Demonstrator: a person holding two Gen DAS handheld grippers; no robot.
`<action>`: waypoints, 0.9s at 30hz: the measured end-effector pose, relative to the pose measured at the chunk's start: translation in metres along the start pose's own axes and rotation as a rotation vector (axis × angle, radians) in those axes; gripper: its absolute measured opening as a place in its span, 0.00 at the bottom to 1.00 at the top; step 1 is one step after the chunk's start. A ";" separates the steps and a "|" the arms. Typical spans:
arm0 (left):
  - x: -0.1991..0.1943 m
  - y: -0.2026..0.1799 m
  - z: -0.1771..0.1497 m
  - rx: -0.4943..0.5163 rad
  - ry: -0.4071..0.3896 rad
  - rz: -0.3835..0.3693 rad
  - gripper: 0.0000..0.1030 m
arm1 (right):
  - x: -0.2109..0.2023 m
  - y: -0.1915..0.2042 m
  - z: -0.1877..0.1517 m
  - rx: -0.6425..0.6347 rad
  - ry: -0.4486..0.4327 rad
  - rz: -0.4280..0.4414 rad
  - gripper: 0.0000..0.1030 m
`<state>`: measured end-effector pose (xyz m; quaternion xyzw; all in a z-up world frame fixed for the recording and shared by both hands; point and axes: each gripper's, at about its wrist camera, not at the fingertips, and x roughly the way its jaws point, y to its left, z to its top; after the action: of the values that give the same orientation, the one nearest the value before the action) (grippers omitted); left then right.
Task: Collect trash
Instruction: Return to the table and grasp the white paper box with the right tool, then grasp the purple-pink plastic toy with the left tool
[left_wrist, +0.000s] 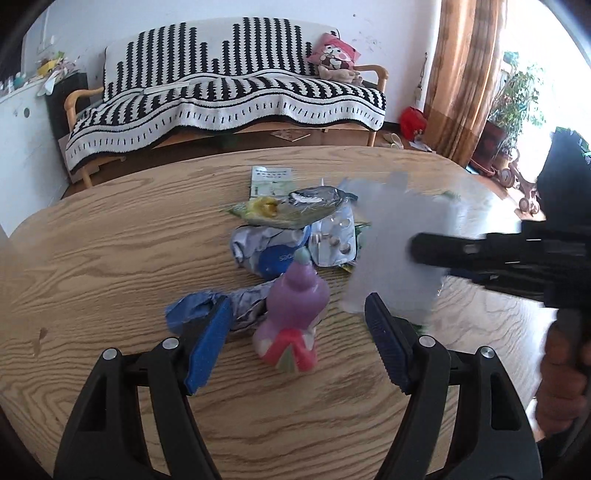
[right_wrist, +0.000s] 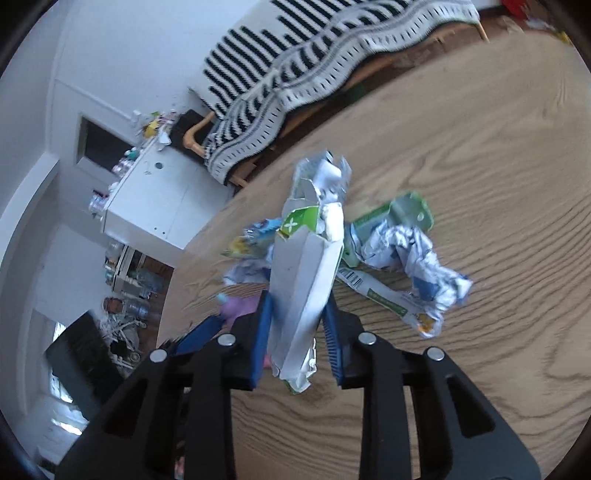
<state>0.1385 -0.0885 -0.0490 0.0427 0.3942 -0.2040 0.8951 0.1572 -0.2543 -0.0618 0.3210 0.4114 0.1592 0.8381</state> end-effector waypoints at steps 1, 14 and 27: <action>0.002 -0.002 0.001 0.005 0.001 0.001 0.70 | -0.005 -0.001 -0.001 -0.009 -0.005 -0.002 0.27; 0.012 -0.024 0.010 0.017 -0.003 0.025 0.33 | -0.081 -0.039 -0.010 -0.051 -0.061 -0.058 0.27; -0.023 -0.131 0.030 0.079 -0.093 -0.168 0.31 | -0.195 -0.115 -0.033 -0.044 -0.186 -0.290 0.27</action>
<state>0.0924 -0.2078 -0.0004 0.0352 0.3459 -0.2957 0.8898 0.0122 -0.4301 -0.0391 0.2532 0.3703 0.0154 0.8936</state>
